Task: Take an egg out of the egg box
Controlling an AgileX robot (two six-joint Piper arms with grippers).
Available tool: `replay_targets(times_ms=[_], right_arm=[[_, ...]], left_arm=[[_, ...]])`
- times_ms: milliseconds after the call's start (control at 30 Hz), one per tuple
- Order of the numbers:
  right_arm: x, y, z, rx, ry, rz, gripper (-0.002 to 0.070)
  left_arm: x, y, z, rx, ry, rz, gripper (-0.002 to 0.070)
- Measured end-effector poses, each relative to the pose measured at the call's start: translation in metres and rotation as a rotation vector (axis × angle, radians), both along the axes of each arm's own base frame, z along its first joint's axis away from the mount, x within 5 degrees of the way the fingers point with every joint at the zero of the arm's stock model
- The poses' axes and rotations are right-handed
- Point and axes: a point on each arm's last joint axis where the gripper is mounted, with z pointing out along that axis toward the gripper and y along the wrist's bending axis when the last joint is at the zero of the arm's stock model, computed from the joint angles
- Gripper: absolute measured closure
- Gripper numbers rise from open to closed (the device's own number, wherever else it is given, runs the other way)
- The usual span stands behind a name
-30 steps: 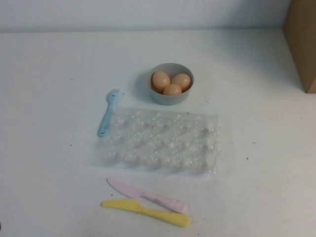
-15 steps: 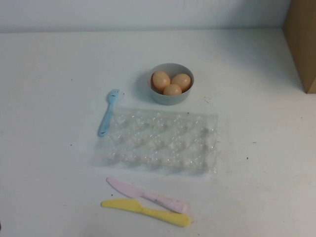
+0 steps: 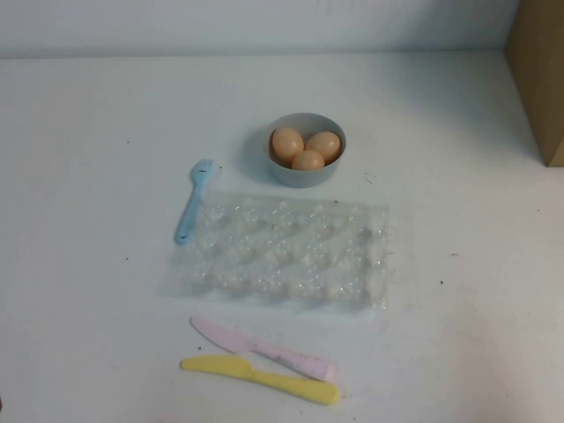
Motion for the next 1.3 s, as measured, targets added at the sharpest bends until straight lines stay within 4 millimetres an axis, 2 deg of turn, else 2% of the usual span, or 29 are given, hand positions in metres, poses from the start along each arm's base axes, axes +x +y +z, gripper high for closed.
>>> replay_targets(times_ms=[133, 267, 500, 1300], right_arm=[[-0.005, -0.007, -0.027, 0.017, 0.087, -0.120, 0.0692], [-0.007, -0.010, -0.044, -0.013, 0.144, -0.186, 0.0692], [-0.008, -0.011, -0.052, 0.024, 0.221, -0.197, 0.0692], [-0.008, -0.011, -0.053, 0.027, 0.229, -0.201, 0.0693]], left_arm=[[0.000, 0.000, 0.000, 0.000, 0.000, 0.000, 0.0680], [0.000, 0.000, 0.000, 0.000, 0.000, 0.000, 0.0680], [0.000, 0.000, 0.000, 0.000, 0.000, 0.000, 0.0679], [0.000, 0.000, 0.000, 0.000, 0.000, 0.000, 0.0680]])
